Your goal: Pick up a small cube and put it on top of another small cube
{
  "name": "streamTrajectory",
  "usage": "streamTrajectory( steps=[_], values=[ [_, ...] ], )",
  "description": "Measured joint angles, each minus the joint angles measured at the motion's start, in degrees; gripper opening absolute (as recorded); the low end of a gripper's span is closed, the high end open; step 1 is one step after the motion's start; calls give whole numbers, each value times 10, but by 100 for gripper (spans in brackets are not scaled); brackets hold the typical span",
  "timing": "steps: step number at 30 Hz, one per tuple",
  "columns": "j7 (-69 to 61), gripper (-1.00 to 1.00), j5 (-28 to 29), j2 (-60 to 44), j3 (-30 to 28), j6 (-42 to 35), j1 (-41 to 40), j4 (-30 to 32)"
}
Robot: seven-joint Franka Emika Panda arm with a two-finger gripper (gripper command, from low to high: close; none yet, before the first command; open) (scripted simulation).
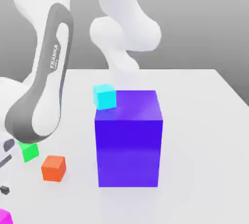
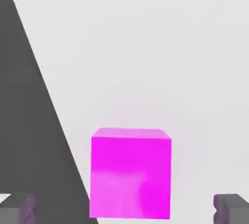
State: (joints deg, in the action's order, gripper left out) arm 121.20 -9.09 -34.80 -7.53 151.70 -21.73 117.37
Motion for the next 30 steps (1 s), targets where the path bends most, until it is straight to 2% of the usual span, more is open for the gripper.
streamTrajectory(
  steps=[1, 7, 12, 18, 22, 25, 30],
  values=[
    [-1, -100, -2, -11, 2, 8, -2, -3],
    [-2, -100, -4, -17, 3, 14, -3, -4],
    [13, -100, 12, 61, -12, -42, 6, 18],
    [99, -100, -16, 164, -59, -36, -9, 132],
    [183, -100, -8, 235, -98, -22, -16, 215],
    [262, -100, 20, 289, -130, -10, -22, 278],
    [417, -100, 108, 373, -151, 12, -82, 377]
  ],
)
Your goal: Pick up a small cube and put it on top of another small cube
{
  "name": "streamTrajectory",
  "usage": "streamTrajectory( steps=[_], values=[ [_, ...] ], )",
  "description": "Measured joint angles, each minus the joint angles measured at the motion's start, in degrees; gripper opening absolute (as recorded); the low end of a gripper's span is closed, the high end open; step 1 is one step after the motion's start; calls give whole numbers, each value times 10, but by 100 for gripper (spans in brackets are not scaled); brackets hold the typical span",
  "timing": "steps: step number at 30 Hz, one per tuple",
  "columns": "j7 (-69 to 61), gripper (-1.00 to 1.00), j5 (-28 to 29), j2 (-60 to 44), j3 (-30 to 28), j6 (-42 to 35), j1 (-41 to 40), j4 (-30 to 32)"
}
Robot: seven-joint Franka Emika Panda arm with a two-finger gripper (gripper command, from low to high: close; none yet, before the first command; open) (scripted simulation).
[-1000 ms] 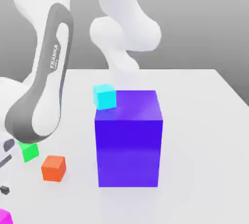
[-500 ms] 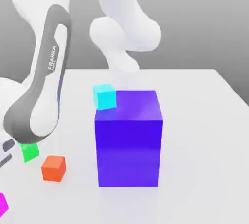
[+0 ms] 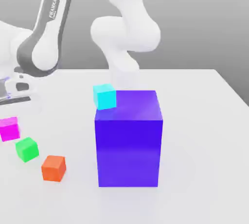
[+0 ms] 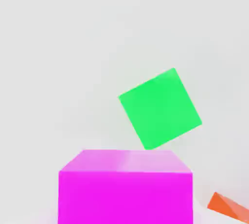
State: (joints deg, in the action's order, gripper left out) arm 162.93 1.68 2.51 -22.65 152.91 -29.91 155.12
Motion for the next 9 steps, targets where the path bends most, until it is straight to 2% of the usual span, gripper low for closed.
streamTrajectory(
  steps=[2, 6, 7, 9],
  values=[
    [3, -100, -13, -21, 2, 30, 3, 10],
    [-58, -100, -102, -101, 40, 103, -15, 9],
    [-68, 100, -115, -112, 48, 112, -20, 8],
    [-68, 100, -115, -112, 48, 112, -20, 8]
  ],
)
